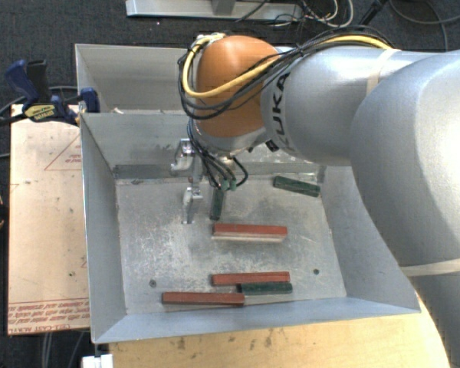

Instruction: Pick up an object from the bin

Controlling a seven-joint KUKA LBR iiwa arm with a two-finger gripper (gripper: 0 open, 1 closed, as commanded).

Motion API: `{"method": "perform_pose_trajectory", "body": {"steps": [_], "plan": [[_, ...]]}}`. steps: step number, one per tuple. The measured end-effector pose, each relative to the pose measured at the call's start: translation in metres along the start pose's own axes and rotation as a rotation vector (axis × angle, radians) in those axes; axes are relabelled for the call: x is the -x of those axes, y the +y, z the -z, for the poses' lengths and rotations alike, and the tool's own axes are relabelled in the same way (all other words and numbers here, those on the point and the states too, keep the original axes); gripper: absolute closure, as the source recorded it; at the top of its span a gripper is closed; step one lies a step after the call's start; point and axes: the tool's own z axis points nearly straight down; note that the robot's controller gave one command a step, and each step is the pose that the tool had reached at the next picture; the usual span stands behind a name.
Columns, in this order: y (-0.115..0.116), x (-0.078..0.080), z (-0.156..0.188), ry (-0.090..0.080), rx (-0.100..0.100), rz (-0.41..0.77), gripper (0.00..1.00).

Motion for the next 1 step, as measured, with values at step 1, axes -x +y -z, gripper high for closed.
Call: {"method": "perform_pose_trajectory", "body": {"steps": [1], "plan": [[-0.04, -0.039, -0.0111, -0.001, -0.001, 0.048, 0.0]]}}
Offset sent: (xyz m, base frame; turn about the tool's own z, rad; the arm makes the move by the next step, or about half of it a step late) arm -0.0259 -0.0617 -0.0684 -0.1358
